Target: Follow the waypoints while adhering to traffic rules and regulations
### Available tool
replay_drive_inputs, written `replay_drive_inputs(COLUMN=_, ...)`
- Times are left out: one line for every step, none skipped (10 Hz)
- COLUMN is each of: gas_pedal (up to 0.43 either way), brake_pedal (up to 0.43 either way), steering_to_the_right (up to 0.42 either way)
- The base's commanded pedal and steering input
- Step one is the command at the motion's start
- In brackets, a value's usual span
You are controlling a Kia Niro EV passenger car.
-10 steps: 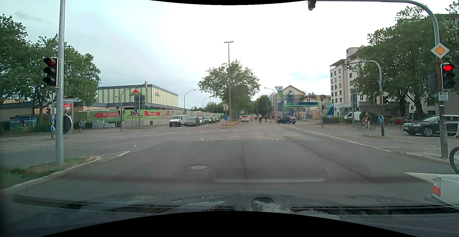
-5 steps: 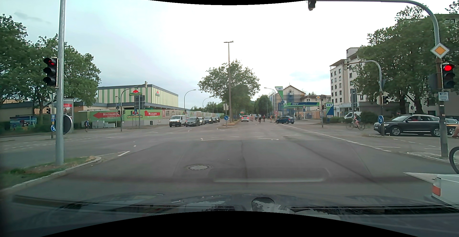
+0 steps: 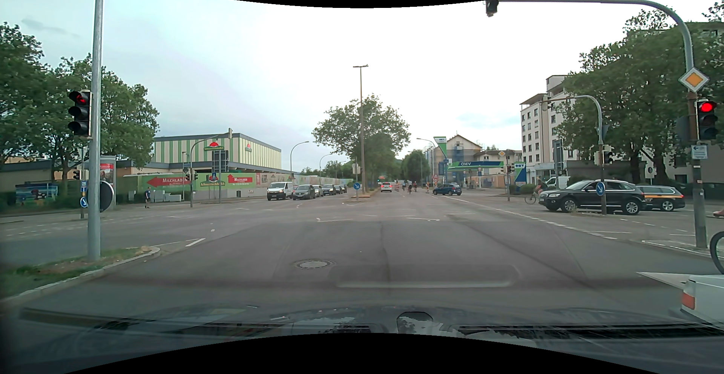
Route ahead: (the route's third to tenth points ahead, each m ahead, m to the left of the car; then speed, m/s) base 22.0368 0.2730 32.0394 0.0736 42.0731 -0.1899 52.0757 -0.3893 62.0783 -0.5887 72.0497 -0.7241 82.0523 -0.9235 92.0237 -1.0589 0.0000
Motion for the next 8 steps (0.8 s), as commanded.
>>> replay_drive_inputs(gas_pedal=0.0, brake_pedal=0.262, steering_to_the_right=0.002)
replay_drive_inputs(gas_pedal=0.0, brake_pedal=0.262, steering_to_the_right=0.002)
replay_drive_inputs(gas_pedal=0.0, brake_pedal=0.262, steering_to_the_right=0.002)
replay_drive_inputs(gas_pedal=0.0, brake_pedal=0.262, steering_to_the_right=0.002)
replay_drive_inputs(gas_pedal=0.0, brake_pedal=0.262, steering_to_the_right=0.002)
replay_drive_inputs(gas_pedal=0.0, brake_pedal=0.262, steering_to_the_right=0.002)
replay_drive_inputs(gas_pedal=0.0, brake_pedal=0.262, steering_to_the_right=0.002)
replay_drive_inputs(gas_pedal=0.0, brake_pedal=0.262, steering_to_the_right=0.002)
